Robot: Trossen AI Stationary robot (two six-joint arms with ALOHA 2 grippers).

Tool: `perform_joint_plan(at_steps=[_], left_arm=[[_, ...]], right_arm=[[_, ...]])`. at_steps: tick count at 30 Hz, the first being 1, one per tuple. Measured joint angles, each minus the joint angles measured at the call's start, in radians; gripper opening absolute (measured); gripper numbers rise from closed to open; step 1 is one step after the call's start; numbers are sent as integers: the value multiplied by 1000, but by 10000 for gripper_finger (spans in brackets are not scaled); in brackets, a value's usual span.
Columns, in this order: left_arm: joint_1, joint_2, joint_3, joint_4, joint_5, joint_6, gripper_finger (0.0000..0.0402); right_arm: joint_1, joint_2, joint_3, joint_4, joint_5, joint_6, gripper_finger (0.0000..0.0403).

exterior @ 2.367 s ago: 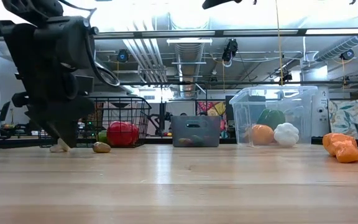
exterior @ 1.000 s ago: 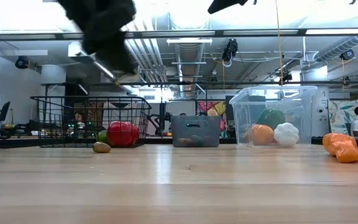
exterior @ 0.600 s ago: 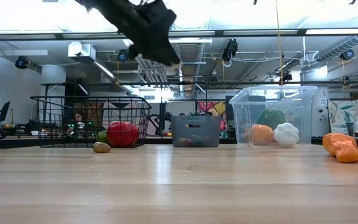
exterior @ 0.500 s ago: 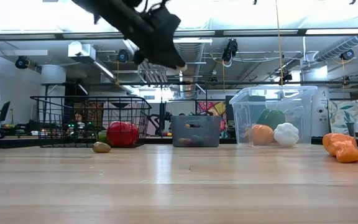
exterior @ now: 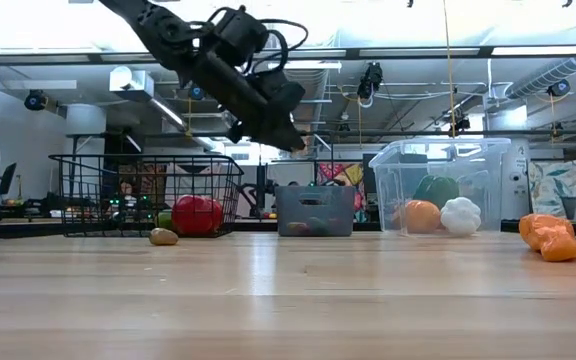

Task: Sort produce into baskets
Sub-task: Put the mushroom into the black bin

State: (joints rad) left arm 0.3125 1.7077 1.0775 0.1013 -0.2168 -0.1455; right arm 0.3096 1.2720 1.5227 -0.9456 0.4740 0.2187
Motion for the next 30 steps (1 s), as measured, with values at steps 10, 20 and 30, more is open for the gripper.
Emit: perform_joint_plan(at_steps=[10,20,30], left_arm=[[19,124,170,-121,2,85,82],[21,202,222,-158,-56,37,96],[24,199,222,-150,-62,56,167]], right_arm=[[0,0,0,-1,0,2,313],[0,0,-3,-9,-2,9,313],[0,0,-14,-8,-2,12,313]])
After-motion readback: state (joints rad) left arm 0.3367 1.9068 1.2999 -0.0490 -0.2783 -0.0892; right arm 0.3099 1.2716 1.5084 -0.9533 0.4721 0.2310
